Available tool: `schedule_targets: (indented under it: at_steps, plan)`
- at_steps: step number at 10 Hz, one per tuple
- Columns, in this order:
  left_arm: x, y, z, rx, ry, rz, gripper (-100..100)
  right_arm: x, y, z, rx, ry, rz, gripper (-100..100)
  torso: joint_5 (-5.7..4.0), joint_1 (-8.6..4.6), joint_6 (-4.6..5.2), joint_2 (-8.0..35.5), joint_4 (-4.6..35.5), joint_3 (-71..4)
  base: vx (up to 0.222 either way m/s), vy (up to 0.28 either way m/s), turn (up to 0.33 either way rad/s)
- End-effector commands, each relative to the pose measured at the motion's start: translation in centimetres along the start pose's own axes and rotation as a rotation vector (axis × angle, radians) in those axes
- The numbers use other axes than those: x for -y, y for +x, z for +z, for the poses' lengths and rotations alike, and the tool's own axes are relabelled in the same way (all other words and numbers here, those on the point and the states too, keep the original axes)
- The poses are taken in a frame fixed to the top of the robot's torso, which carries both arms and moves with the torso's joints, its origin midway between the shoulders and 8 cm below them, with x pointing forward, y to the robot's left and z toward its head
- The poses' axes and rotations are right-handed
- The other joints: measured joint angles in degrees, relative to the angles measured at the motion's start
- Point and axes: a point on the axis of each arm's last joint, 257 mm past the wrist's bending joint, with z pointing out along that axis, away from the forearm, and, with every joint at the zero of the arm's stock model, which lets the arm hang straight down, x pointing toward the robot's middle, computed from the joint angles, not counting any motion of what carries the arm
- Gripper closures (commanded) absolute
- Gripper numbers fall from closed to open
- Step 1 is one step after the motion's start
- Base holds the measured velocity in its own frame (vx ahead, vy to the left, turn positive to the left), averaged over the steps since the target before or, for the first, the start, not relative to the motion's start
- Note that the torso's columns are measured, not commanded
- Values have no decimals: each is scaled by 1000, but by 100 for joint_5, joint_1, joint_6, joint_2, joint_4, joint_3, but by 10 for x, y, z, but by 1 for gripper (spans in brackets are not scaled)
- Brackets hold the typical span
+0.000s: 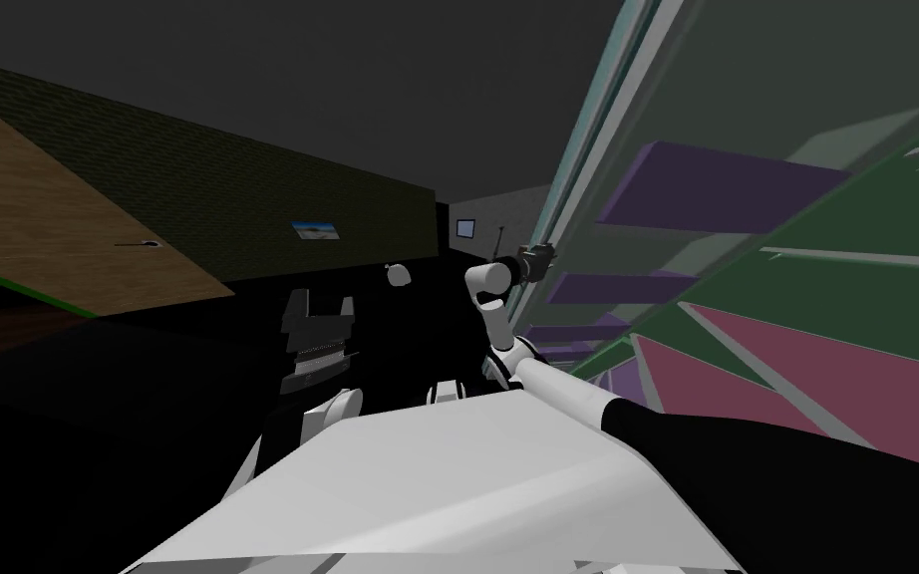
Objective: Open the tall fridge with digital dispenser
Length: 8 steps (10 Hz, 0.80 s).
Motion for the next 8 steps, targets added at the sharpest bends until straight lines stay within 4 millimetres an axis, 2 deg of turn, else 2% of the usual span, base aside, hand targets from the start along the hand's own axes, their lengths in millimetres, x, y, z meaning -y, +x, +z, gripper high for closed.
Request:
schedule_targets:
  at_steps: [1,2,3,8]
  plan:
    - [0,0,0,0,0,0,0,23,-4,6,5,79,-6,-100,0,1,0,-7,-3,-4,5,2,8]
    - [0,0,0,0,0,0,0,35,-5,8,0,110,-10,-100,1,5,-1,-17,-6,-11,9,3,15]
    - [0,0,0,0,0,0,0,38,-6,8,5,122,-11,-100,3,10,-1,-26,-8,-17,8,3,9]
    - [0,0,0,0,0,0,0,97,-11,23,-39,237,-52,-100,4,12,-1,-25,-9,-16,30,11,27]
